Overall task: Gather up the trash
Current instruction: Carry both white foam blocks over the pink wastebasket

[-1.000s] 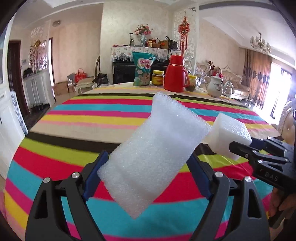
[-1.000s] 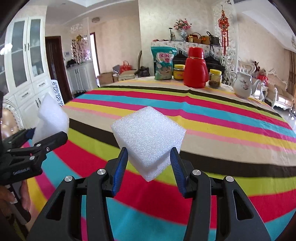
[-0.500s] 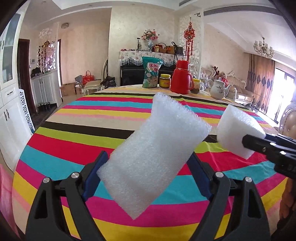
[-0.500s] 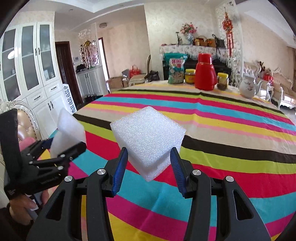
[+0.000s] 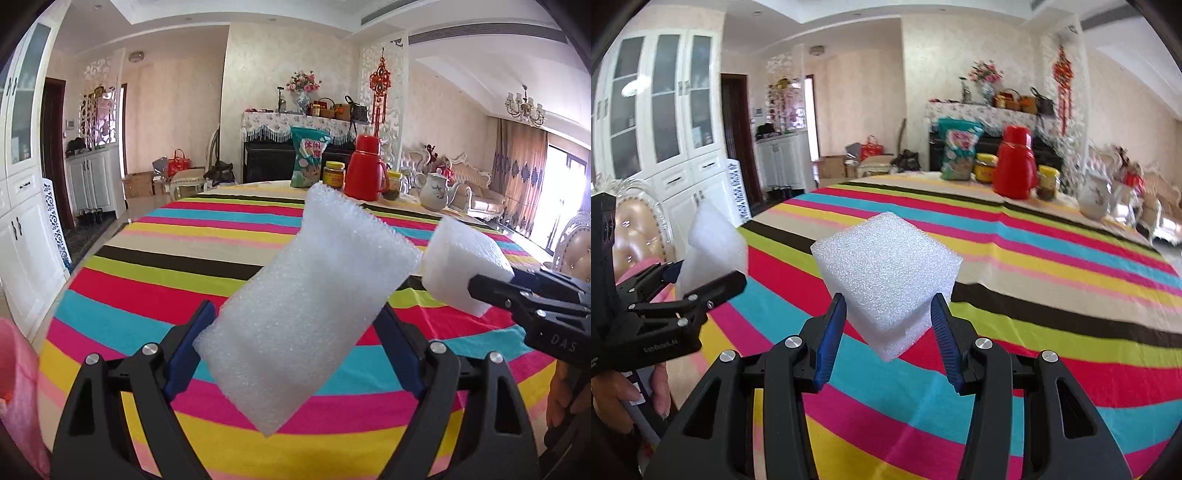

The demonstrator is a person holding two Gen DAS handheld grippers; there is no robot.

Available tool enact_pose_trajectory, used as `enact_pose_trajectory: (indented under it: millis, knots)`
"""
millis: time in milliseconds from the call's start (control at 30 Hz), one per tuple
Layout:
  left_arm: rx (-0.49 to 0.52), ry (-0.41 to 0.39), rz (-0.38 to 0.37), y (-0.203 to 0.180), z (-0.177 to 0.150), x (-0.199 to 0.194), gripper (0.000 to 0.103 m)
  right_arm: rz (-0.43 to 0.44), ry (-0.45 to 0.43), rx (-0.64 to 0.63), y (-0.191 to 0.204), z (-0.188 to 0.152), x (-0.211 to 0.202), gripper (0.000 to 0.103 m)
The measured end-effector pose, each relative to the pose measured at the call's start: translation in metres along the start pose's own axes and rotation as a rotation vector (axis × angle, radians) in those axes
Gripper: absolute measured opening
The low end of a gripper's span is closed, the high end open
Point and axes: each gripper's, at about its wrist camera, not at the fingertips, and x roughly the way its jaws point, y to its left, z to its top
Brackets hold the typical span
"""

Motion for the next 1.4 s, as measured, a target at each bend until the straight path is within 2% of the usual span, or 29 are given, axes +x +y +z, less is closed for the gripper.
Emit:
enact_pose_trajectory:
  millis: [200, 400, 733, 933, 1133, 1400]
  knots:
    - [0.008, -0.029, 0.082, 0.018, -0.011, -0.034, 0.083, 0.051, -0.010, -0.038, 0.031, 0.004, 0.006, 0.046]
    - [-0.019, -0.023, 0.149, 0.050, -0.022, -0.056, 0.084, 0.113, 0.005, -0.085, 0.070, 0.003, 0.016, 0.046]
    - [-0.110, -0.005, 0.209, 0.105, -0.050, -0.085, 0.083, 0.220, 0.032, -0.154, 0.134, -0.002, 0.027, 0.046]
    - [-0.141, -0.012, 0.274, 0.139, -0.058, -0.103, 0.084, 0.286, 0.044, -0.189, 0.177, 0.000, 0.040, 0.046]
    - [-0.180, -0.057, 0.369, 0.178, -0.067, -0.137, 0.084, 0.364, 0.078, -0.228, 0.220, -0.004, 0.054, 0.046]
    - [-0.288, -0.094, 0.528, 0.257, -0.083, -0.198, 0.083, 0.484, 0.095, -0.320, 0.292, -0.004, 0.065, 0.046]
